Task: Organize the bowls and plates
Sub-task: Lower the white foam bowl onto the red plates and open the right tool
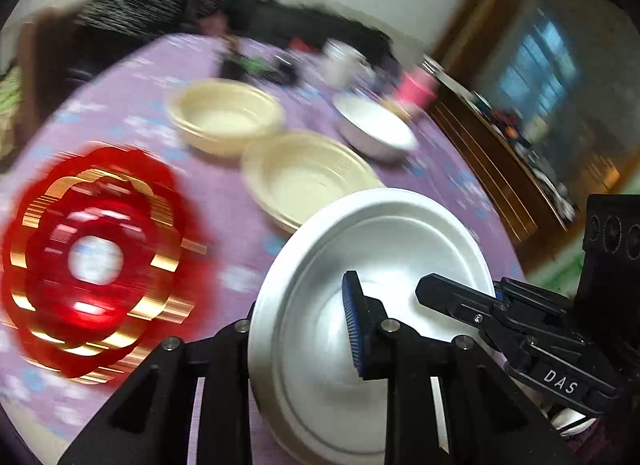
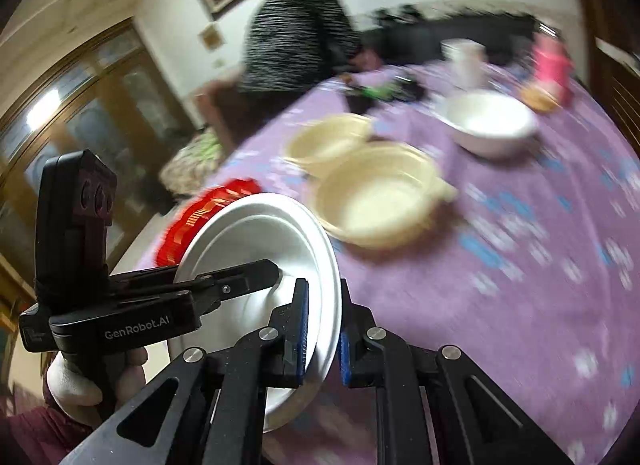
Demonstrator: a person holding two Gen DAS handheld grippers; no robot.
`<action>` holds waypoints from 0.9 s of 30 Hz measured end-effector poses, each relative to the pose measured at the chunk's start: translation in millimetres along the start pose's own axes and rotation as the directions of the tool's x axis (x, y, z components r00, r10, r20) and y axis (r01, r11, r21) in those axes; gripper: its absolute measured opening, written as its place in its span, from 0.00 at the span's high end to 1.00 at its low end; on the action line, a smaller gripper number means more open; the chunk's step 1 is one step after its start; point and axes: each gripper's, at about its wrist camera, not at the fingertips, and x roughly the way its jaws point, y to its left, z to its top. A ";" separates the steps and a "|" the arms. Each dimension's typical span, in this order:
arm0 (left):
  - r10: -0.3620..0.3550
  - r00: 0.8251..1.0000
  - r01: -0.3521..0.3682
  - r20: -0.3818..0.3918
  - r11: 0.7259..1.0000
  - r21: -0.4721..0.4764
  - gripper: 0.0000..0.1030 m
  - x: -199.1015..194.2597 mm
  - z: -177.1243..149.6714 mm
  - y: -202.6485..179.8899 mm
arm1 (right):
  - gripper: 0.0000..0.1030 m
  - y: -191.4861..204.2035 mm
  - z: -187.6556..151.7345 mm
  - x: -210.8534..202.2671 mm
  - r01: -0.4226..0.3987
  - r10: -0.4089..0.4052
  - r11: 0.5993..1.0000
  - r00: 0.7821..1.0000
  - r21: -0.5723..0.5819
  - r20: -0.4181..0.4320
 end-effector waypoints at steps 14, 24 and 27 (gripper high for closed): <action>0.254 0.965 -0.261 -0.061 0.945 -0.199 0.65 17.9 36.9 152.5 | 0.86 85.7 62.7 178.9 -0.118 0.102 0.991 0.974 -0.067 -0.203; 0.230 0.973 -0.226 -0.009 0.943 -0.244 0.27 9.7 36.4 171.8 | 0.83 109.8 54.8 206.3 -0.006 -0.026 0.979 0.988 -0.206 -0.152; 0.218 0.976 -0.210 0.004 0.944 -0.256 0.25 2.8 35.1 171.5 | 0.75 109.5 52.7 206.7 0.001 -0.030 0.977 0.990 -0.212 -0.136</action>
